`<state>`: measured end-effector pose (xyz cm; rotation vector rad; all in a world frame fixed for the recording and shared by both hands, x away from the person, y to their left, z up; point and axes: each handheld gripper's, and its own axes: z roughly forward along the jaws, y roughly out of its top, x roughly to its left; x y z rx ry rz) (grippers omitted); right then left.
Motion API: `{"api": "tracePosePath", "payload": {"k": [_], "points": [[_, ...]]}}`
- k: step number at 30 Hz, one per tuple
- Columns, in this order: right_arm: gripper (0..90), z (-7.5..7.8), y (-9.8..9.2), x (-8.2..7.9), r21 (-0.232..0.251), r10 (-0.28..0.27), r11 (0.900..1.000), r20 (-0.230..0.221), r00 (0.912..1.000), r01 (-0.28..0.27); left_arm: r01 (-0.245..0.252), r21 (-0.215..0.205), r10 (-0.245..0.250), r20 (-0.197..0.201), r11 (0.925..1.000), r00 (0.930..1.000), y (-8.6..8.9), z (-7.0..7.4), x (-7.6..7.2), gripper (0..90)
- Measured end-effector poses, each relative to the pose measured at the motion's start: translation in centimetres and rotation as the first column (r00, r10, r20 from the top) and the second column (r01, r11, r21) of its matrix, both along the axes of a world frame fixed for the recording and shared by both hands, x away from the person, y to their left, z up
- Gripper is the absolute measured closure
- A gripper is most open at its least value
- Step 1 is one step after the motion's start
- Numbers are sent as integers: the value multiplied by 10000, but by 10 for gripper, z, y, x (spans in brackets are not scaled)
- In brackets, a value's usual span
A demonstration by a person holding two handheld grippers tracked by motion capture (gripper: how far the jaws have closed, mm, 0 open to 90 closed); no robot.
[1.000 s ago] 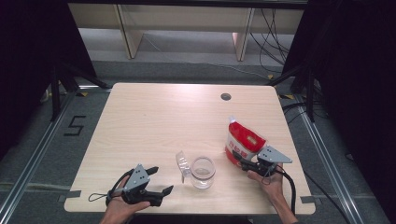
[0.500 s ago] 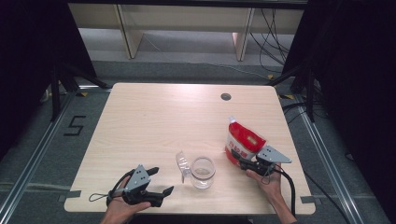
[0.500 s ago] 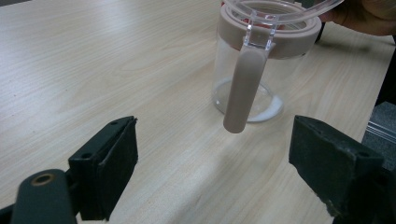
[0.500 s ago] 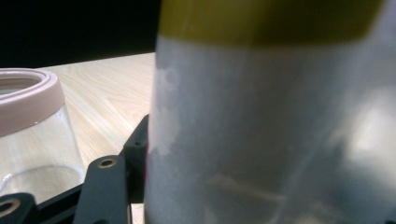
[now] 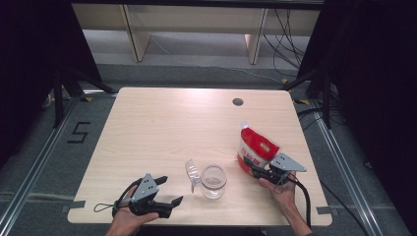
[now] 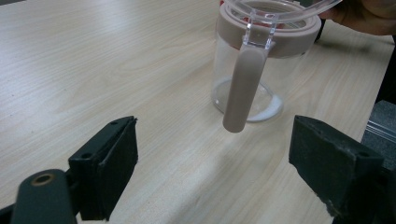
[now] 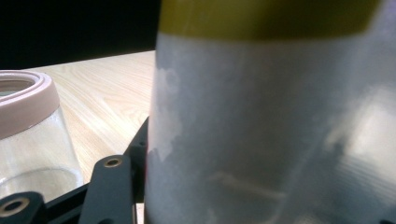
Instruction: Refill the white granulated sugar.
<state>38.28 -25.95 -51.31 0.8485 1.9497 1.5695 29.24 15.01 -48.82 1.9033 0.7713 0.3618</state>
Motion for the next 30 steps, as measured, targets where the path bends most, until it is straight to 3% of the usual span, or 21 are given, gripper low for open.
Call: {"api": "tracePosePath", "payload": {"k": [1, 2, 4, 6, 9, 11, 13, 14, 15, 16, 21, 23, 24, 30], "points": [[437, 0, 0, 1, -60, 64, 10000, 259, 9996, -63, -78, 65, 78, 8, 9999, 10000, 0, 1, -1, 153], [439, 4, -1, -1, -474, 65, 9989, 501, 9987, -41, -89, 86, 88, 42, 9999, 10000, 1, 1, -1, 153], [440, 6, -4, -3, -666, -87, 9977, 546, 9985, 124, -89, 78, 88, 41, 9999, 10000, 1, 1, -1, 153], [440, 7, -4, -4, -590, -47, 9982, 496, 9988, 76, -25, -24, 25, -14, 10000, 10000, 1, 1, -1, 153], [442, 16, -11, -8, -980, -290, 9943, 1273, 9914, 417, -89, -21, 89, 45, 10000, 10000, 2, 1, 1, 153], [442, 17, -11, -11, -956, -184, 9950, 1177, 9929, 298, -144, -16, 144, 25, 9999, 9999, 2, 1, 1, 153], [442, 23, -13, -14, -1170, -214, 9924, 1457, 9891, 387, -127, -35, 127, -31, 9999, 9999, 1, 0, 1, 153], [442, 26, -13, -17, -1391, -164, 9894, 1743, 9846, 411, -81, -19, 81, -33, 10000, 10000, 1, 0, 1, 153], [442, 26, -13, -17, -1391, -164, 9894, 1743, 9846, 411, -81, -19, 81, -33, 10000, 10000, 1, 0, 1, 153], [442, 33, -14, -21, -1796, -138, 9825, 1942, 9809, 493, -112, 23, 112, -17, 9999, 9999, 2, 0, 1, 153], [443, 45, -14, -33, -2367, 139, 9705, 2479, 9687, 467, -152, -94, 151, -48, 9998, 9999, 2, -1, 2, 153], [443, 45, -13, -35, -2330, 61, 9711, 2423, 9702, 521, -122, -53, 122, -76, 9999, 9999, 3, 0, 2, 153], [443, 46, -14, -40, -2608, 246, 9646, 2326, 9723, 380, -128, -48, 128, -84, 9999, 9999, 3, 0, 2, 153], [444, 49, -12, -48, -3069, 393, 9510, 2429, 9693, 384, -156, -75, 155, -49, 9999, 9999, 4, 1, 3, 153]]}}
